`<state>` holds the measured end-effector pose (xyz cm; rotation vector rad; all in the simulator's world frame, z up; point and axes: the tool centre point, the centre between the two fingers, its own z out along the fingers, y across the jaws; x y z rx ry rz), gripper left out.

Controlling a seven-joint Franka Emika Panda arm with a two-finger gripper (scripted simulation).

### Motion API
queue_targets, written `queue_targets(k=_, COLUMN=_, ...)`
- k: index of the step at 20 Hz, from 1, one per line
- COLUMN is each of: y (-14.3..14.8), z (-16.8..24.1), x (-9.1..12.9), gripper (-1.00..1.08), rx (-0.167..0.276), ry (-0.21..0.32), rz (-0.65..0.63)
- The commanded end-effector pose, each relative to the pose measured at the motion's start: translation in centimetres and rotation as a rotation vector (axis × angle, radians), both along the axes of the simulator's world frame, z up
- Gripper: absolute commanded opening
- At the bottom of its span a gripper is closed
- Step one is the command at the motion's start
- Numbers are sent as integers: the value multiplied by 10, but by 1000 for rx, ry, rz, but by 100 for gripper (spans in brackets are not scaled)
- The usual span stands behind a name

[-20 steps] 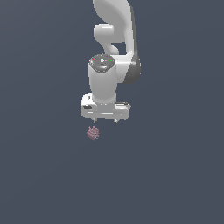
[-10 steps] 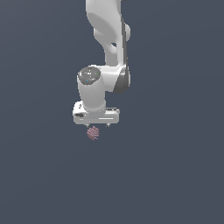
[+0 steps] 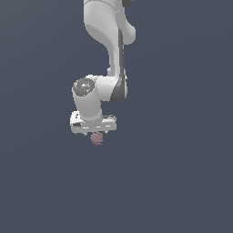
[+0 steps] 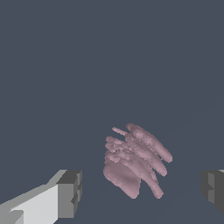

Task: Pick up the object and move it to a goal position.

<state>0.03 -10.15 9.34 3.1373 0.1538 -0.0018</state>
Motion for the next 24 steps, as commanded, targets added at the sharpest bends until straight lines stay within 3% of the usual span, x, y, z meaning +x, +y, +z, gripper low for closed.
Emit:
queue_targets(k=1, y=-3, z=-3, x=0, gripper=100, rx=1, ry=-1, rz=8)
queue_targets(k=21, y=-4, z=-54, x=0, gripper=100, rx=1, ry=-1, rz=10)
queue_targets(k=22, y=-4, z=-54, x=0, gripper=-100, rx=1, ry=-1, rz=10)
queue_targets(k=24, y=-4, z=-54, x=0, gripper=-100, rx=1, ry=-1, rz=10)
